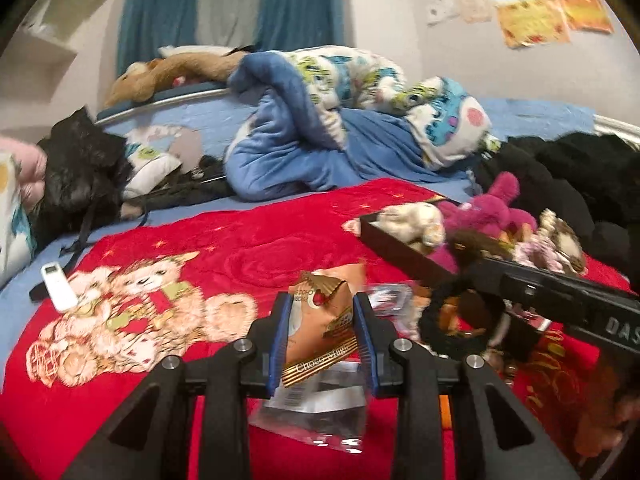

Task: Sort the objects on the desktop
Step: 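Carry the orange packet and white scrunchie over the tray with both tools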

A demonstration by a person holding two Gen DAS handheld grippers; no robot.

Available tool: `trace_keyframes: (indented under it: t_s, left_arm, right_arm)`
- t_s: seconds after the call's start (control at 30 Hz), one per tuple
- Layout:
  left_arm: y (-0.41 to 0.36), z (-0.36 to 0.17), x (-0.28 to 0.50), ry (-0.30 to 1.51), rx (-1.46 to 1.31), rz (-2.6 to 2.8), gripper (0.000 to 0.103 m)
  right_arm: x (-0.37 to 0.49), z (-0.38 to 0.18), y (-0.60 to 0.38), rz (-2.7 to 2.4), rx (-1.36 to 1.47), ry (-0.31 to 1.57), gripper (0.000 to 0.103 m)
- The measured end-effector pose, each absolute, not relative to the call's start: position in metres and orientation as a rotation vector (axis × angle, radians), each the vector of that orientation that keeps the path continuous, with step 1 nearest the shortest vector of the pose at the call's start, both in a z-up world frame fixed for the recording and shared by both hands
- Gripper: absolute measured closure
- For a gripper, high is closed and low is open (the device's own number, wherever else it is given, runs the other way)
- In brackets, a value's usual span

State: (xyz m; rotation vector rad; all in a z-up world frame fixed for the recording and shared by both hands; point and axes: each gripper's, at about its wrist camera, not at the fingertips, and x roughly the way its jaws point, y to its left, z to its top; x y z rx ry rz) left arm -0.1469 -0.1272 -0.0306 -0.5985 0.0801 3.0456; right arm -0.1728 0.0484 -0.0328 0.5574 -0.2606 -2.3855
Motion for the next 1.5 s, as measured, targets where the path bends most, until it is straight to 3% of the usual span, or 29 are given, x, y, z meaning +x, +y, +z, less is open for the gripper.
trace_keyframes:
  t_s: [0.23, 0.43, 0.57, 0.87, 1.23, 1.5]
  left_arm:
    - [-0.08, -0.016, -0.137, 0.131, -0.544, 2.946, 0.071]
    - [-0.046, -0.003, -0.129, 0.031, -0.505, 2.841, 0.071]
    - [-0.021, 0.0, -0.127, 0.016, -0.491, 2.792, 0.071]
    - [0.024, -0.002, -0.128, -0.037, -0.488, 2.733, 0.071]
    - [0.043, 0.009, -0.152, -0.028, -0.515, 2.749, 0.071]
    - [0.055, 0.044, -0.209, -0.003, -0.476, 2.85, 0.071]
  right_arm:
    - [-0.169, -0.026, 0.077, -2.4, 0.528, -0.35, 0.09]
    - [-0.163, -0.017, 0.108, -2.424, 0.479, -0.387, 0.09]
    - [-0.152, -0.006, 0.13, -2.529, 0.384, -0.29, 0.09]
    - [-0.151, -0.017, 0.202, -2.547, 0.399, -0.449, 0.09]
    - [-0.148, -0.001, 0.22, -2.553, 0.351, -0.433, 0.089]
    - [-0.184, 0.034, 0.229, -2.509, 0.296, -0.535, 0.089]
